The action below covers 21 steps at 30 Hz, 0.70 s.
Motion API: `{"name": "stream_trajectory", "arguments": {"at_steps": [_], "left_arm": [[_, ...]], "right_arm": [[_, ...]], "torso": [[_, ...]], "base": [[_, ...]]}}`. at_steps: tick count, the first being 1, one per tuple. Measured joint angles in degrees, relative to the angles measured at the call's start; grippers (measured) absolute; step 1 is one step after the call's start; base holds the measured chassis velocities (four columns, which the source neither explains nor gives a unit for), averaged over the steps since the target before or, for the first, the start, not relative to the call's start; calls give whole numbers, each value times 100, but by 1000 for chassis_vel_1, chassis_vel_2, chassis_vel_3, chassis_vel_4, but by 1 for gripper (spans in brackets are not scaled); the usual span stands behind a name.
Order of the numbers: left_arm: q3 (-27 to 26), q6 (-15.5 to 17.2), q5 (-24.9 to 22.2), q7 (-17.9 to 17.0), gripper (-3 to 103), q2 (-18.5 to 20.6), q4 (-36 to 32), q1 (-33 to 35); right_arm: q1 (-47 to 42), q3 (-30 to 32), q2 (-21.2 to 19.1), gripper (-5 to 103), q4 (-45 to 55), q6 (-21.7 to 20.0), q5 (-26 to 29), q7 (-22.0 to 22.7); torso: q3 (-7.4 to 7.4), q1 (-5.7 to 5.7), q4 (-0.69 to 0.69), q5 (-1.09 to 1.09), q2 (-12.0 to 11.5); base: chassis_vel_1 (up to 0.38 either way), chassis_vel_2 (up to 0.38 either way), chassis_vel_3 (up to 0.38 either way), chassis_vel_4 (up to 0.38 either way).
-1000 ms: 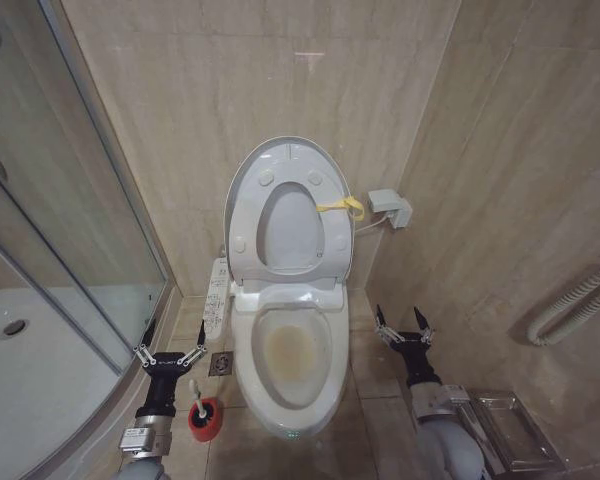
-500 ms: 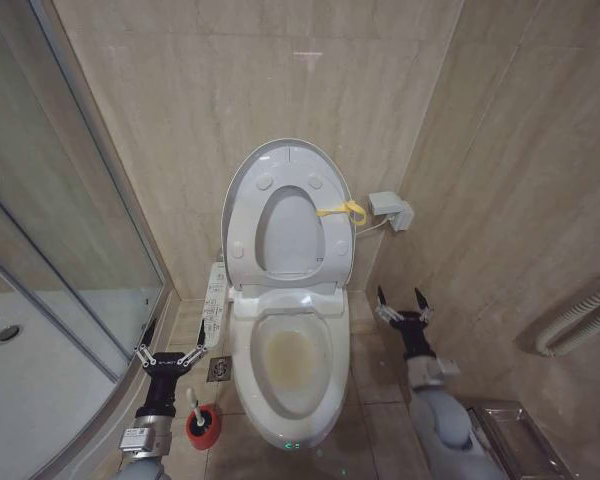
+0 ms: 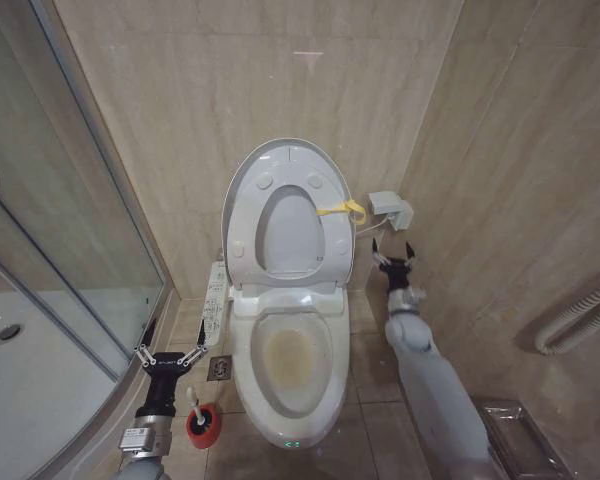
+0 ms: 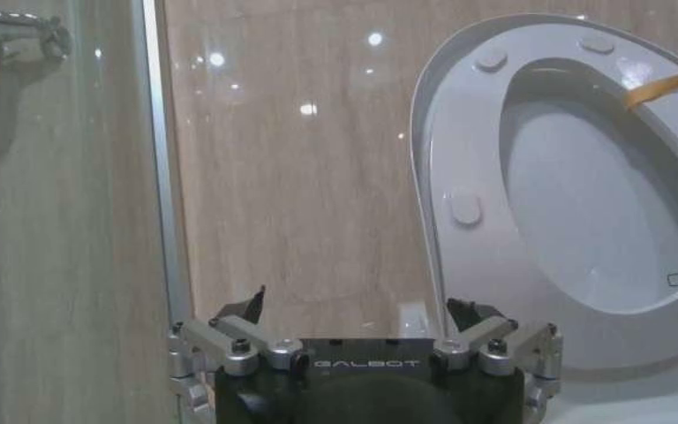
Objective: Open the toilet lid, clean the toilet bowl with a toilet brush, close the toilet lid, and flush.
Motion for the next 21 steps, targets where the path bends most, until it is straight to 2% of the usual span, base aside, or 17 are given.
{"name": "stream_trajectory", "arguments": {"at_steps": [6,16,21], "left_arm": [[0,0,0,1,100,0,0,0],[0,0,0,1,100,0,0,1],[0,0,0,1,100,0,0,0]], "right_arm": [[555,-193,25,100,-517,-1,-96,38],[967,-407,108,100,-988,-8,-138,75],[1265,-619,192,100,-1203,-152,-129,186]], "torso": [[0,0,-1,2,0],[0,0,-1,1,0],[0,0,0,1,0]], "base": [[0,0,0,0],[0,0,0,0],[0,0,0,0]]}}
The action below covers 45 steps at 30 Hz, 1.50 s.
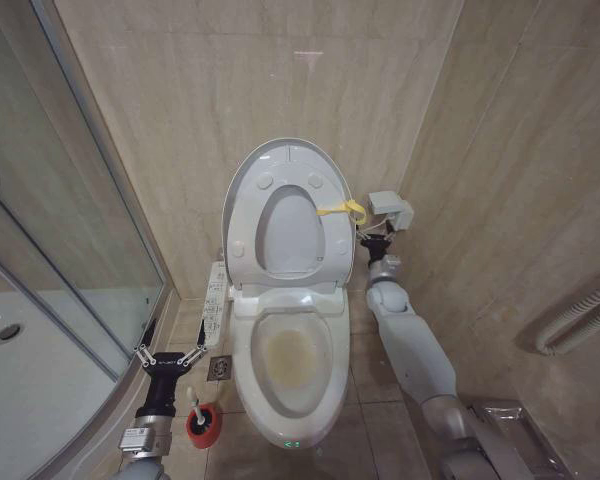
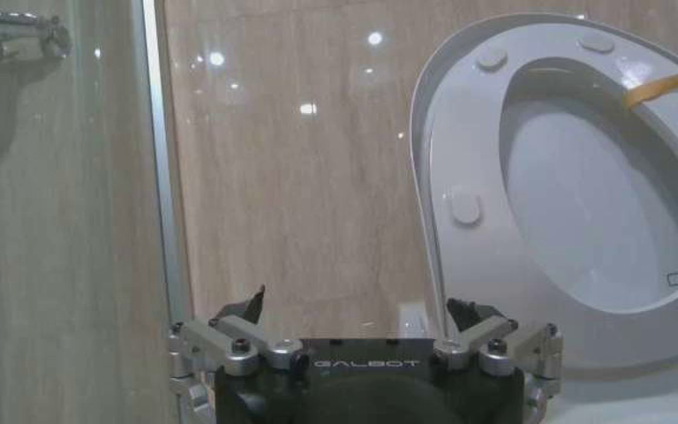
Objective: Open the toilet lid, clean the toilet bowl with a toilet brush, close the toilet lid, and flush.
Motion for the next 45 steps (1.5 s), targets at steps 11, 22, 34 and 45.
{"name": "stream_trajectory", "arguments": {"at_steps": [11,22,34,45], "left_arm": [[0,0,0,0,100,0,0,0],[0,0,0,0,100,0,0,0],[0,0,0,-1,100,0,0,0],[0,0,0,0,100,0,0,0]], "right_arm": [[-71,-368,-44,100,278,-68,76,142],[-562,-632,-405,100,976,-38,118,162],[-1747,-496,-1064,100,2091,-49,333,131],[-2938,-28,-1241,100,2876,-1,404,102]], "torso": [[0,-1,0,0,1],[-1,-1,1,1,1],[-1,-1,0,1,1],[-1,-1,-1,1,1]], "base": [[0,0,0,0],[0,0,0,0],[0,0,0,0],[0,0,0,0]]}}
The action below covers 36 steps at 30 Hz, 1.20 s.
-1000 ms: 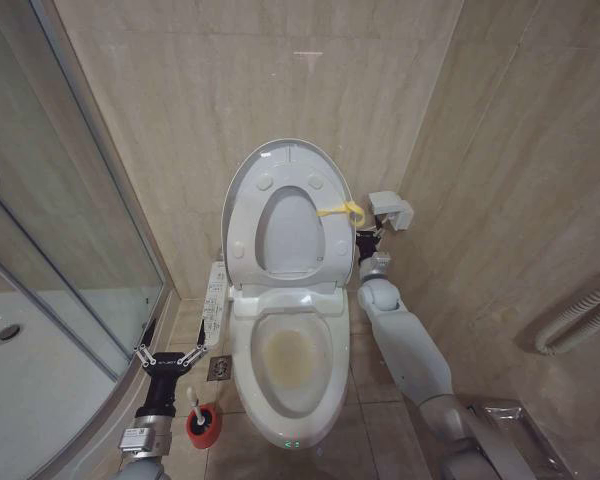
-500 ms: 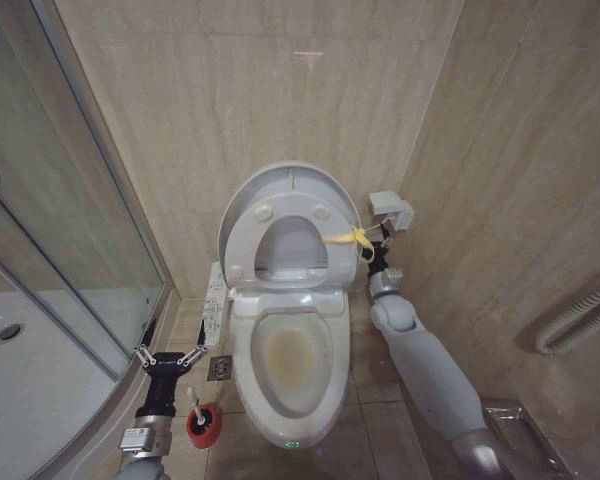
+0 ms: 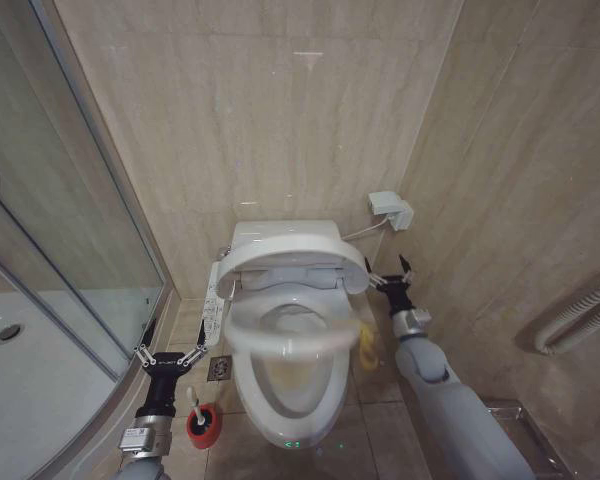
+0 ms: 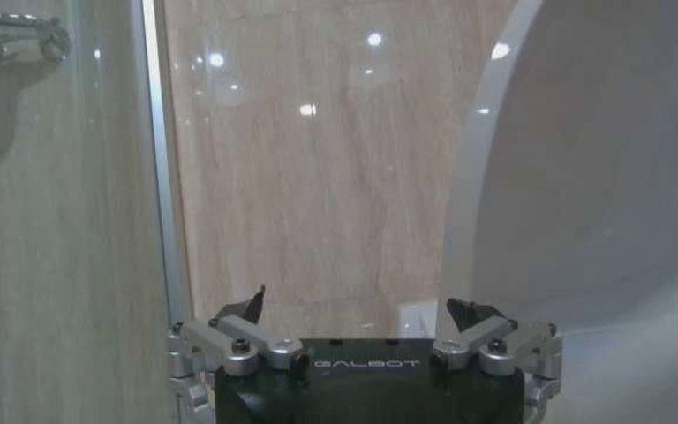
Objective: Open the toilet lid, clean the toilet bowl with a toilet brush, close the toilet lid, and flush.
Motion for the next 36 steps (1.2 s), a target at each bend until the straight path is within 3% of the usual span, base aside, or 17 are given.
{"name": "stream_trajectory", "arguments": {"at_steps": [12,22,36], "left_arm": [[0,0,0,0,100,0,0,0],[0,0,0,0,100,0,0,0],[0,0,0,0,100,0,0,0]], "right_arm": [[-1023,561,-40,100,644,146,73,-168],[-1672,912,217,100,1053,194,73,-183],[-2346,1487,330,100,1576,30,103,17]], "torso": [[1,0,0,0,0],[0,0,1,-1,0],[1,1,0,-1,-1]], "base": [[0,0,0,0],[0,0,0,0],[0,0,0,0]]}}
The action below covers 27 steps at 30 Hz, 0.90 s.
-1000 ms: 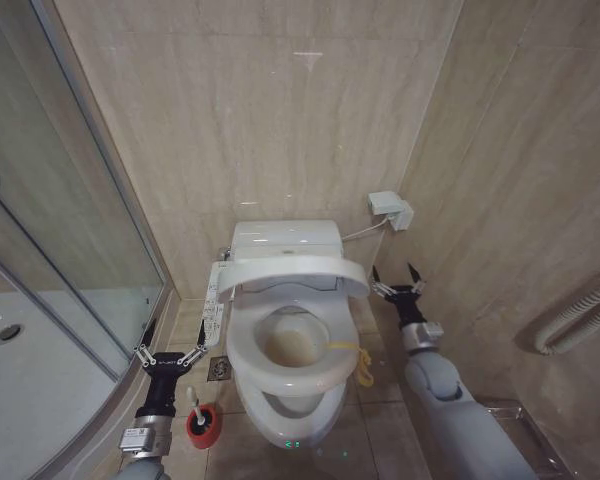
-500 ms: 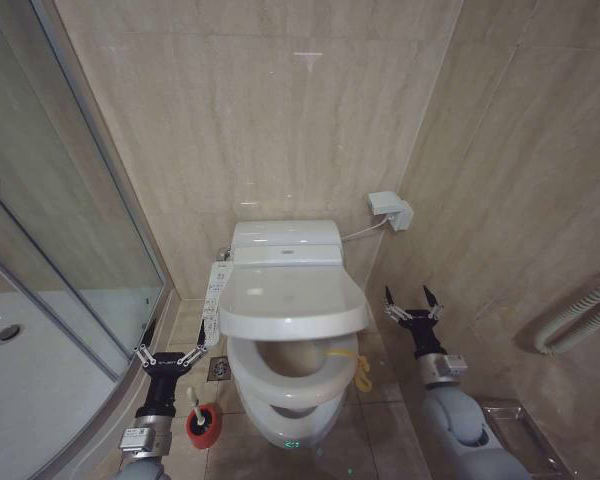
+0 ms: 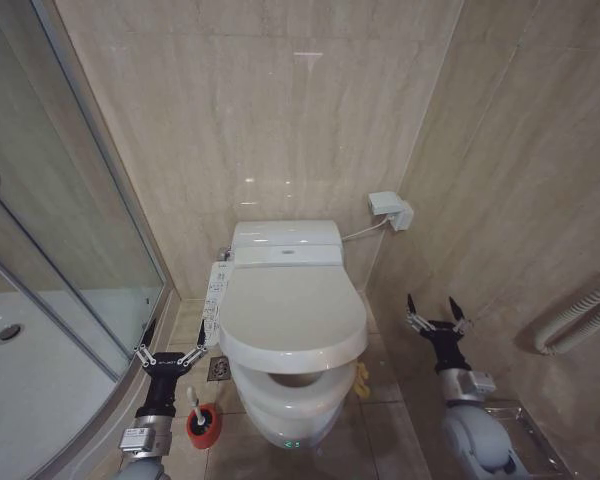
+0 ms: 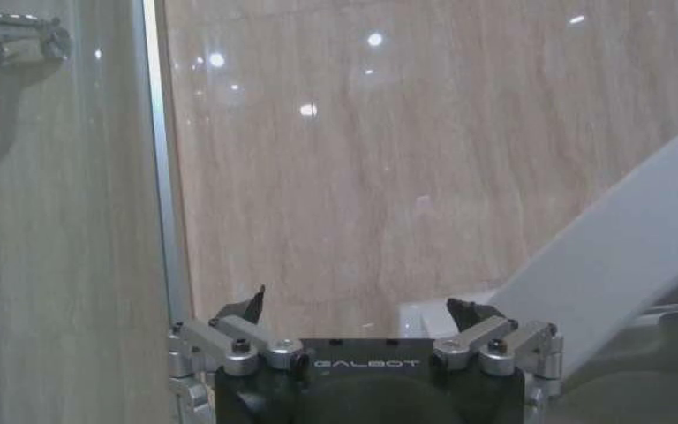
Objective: Open the toilet lid, clean the toilet bowl with a toilet brush, close the toilet lid, and flush.
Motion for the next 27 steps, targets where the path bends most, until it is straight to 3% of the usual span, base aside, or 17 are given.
{"name": "stream_trajectory", "arguments": {"at_steps": [11,20,27], "left_arm": [[0,0,0,0,100,0,0,0],[0,0,0,0,100,0,0,0],[0,0,0,0,100,0,0,0]], "right_arm": [[-608,47,434,100,1168,-483,14,2],[-865,-217,966,100,1270,-144,-425,-276],[-713,-315,1150,100,1197,-123,-535,-317]], "torso": [[0,0,0,-2,0],[0,0,0,-1,0],[0,0,1,-1,0]], "base": [[0,0,0,0],[0,0,0,0],[0,0,0,0]]}}
